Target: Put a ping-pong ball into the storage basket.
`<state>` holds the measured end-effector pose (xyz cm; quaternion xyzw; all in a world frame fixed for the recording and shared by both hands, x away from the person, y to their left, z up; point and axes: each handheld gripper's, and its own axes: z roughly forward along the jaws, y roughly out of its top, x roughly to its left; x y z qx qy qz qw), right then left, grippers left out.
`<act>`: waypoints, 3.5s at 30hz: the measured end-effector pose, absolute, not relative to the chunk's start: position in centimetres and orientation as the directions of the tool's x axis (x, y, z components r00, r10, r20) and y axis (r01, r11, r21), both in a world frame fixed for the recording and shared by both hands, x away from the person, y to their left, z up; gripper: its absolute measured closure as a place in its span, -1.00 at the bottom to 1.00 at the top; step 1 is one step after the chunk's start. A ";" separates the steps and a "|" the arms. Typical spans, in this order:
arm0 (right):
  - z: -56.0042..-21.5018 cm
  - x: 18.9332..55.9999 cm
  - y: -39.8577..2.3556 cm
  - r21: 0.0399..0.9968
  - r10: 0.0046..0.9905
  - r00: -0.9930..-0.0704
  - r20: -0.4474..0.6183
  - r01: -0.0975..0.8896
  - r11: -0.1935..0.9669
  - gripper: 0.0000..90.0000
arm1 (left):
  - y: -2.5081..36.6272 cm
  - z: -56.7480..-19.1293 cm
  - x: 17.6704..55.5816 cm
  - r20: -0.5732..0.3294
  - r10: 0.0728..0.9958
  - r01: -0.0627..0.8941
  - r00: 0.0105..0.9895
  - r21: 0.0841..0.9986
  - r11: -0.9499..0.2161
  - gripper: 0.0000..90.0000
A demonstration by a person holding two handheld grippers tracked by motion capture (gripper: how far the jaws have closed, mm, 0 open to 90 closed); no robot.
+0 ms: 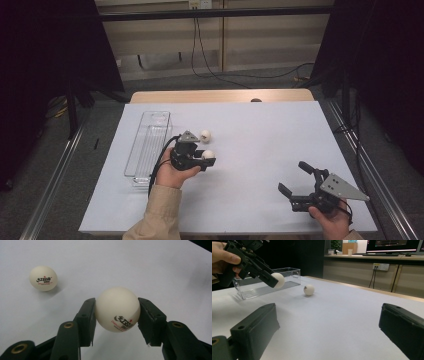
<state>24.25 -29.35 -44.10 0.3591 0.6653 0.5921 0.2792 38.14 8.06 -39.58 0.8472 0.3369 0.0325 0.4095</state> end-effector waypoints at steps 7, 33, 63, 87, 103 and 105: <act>-44.1 24.3 -29.4 0.988 0.808 -0.586 0.055 0.146 0.038 -0.97 | 8.3 -39.5 38.2 -0.217 0.601 0.545 0.769 0.714 -0.440 0.13; -44.1 24.3 -29.4 0.988 0.807 -0.588 0.057 0.148 0.038 -0.97 | 9.6 -39.2 38.5 -0.218 0.624 0.562 0.750 0.708 -0.428 0.14; -44.1 24.3 -29.4 0.988 0.807 -0.588 0.057 0.147 0.038 -0.96 | 11.0 -38.9 38.7 -0.216 0.661 0.582 0.719 0.707 -0.402 0.14; -44.1 24.3 -29.4 0.988 0.806 -0.589 0.058 0.148 0.037 -0.96 | 12.1 -38.6 38.8 -0.221 0.680 0.593 0.699 0.710 -0.379 0.14; -44.1 24.3 -29.4 0.988 0.806 -0.589 0.058 0.147 0.036 -0.96 | 12.7 -38.4 38.9 -0.226 0.693 0.600 0.685 0.714 -0.360 0.14; -44.1 24.3 -29.4 0.988 0.806 -0.589 0.058 0.147 0.036 -0.96 | 12.8 -38.4 38.9 -0.224 0.695 0.599 0.684 0.716 -0.359 0.14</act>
